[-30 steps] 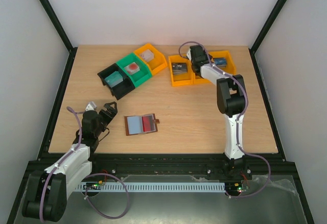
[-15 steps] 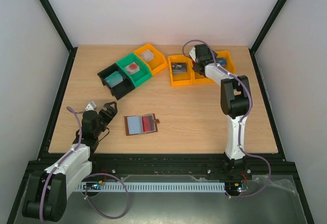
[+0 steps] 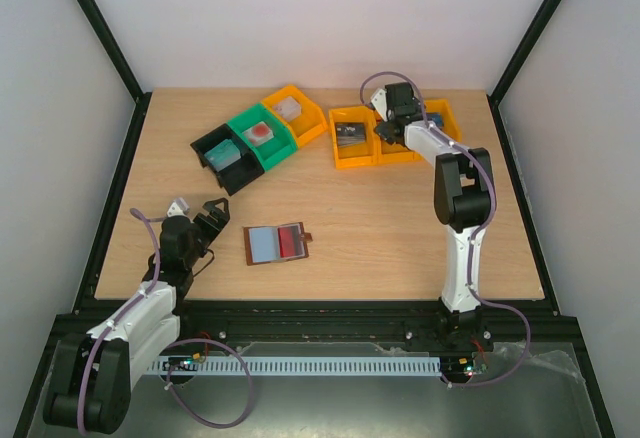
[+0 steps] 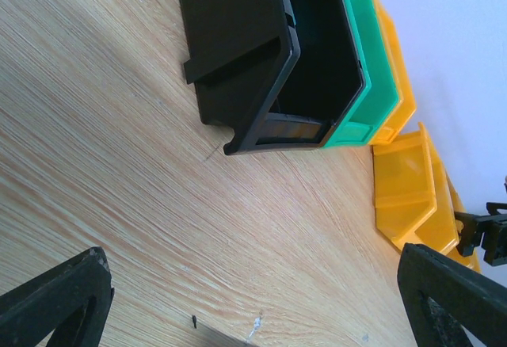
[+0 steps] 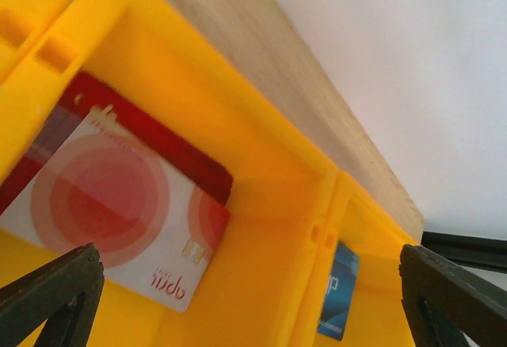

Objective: Take the credit cards out of the card holder

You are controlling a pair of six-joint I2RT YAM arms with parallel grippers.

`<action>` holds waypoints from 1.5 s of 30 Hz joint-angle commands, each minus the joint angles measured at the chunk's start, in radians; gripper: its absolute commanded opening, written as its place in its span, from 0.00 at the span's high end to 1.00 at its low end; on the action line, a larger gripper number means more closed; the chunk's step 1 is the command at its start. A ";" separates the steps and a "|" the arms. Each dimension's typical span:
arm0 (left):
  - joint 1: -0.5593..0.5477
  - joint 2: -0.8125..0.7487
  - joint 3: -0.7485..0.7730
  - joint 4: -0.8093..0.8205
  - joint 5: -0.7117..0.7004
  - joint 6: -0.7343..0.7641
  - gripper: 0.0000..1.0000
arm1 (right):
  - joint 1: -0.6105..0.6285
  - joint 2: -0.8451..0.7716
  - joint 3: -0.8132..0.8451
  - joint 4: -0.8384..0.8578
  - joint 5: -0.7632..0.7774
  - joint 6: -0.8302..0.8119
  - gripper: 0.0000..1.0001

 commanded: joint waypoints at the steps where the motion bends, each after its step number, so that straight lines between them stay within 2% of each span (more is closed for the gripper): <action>1: 0.008 -0.008 -0.014 0.023 -0.001 0.011 0.01 | -0.012 0.021 0.080 0.007 0.012 0.062 0.01; 7: 0.008 -0.010 -0.014 0.023 -0.002 0.012 0.01 | -0.011 0.053 0.150 -0.014 -0.036 0.169 0.01; 10: 0.008 -0.006 -0.013 0.024 -0.002 0.011 0.01 | -0.011 -0.008 0.166 -0.045 -0.049 0.256 0.01; 13: 0.008 -0.002 -0.016 0.030 0.000 0.009 0.01 | -0.013 -0.107 0.160 -0.081 -0.056 0.431 0.02; 17: 0.007 -0.006 -0.016 0.031 0.001 0.011 0.01 | -0.013 -0.194 0.146 -0.192 -0.090 0.761 0.26; 20: 0.007 -0.009 -0.014 0.029 0.001 0.013 0.01 | -0.012 -0.193 0.120 -0.260 -0.131 0.872 0.40; 22: 0.007 -0.011 -0.014 0.028 0.001 0.015 0.01 | -0.013 -0.170 0.124 -0.307 -0.123 0.904 0.44; 25: 0.006 -0.011 -0.014 0.028 0.001 0.013 0.01 | -0.012 -0.134 0.137 -0.356 -0.088 0.937 0.45; 34: 0.006 -0.012 -0.015 0.026 -0.002 0.012 0.01 | -0.012 -0.012 0.138 -0.429 -0.152 0.989 0.69; 39: 0.006 -0.009 -0.015 0.027 -0.003 0.012 0.01 | -0.013 0.032 0.166 -0.458 -0.134 0.983 0.70; 45: 0.007 -0.003 -0.017 0.028 -0.004 0.007 0.01 | -0.016 0.008 0.163 -0.437 -0.138 0.970 0.69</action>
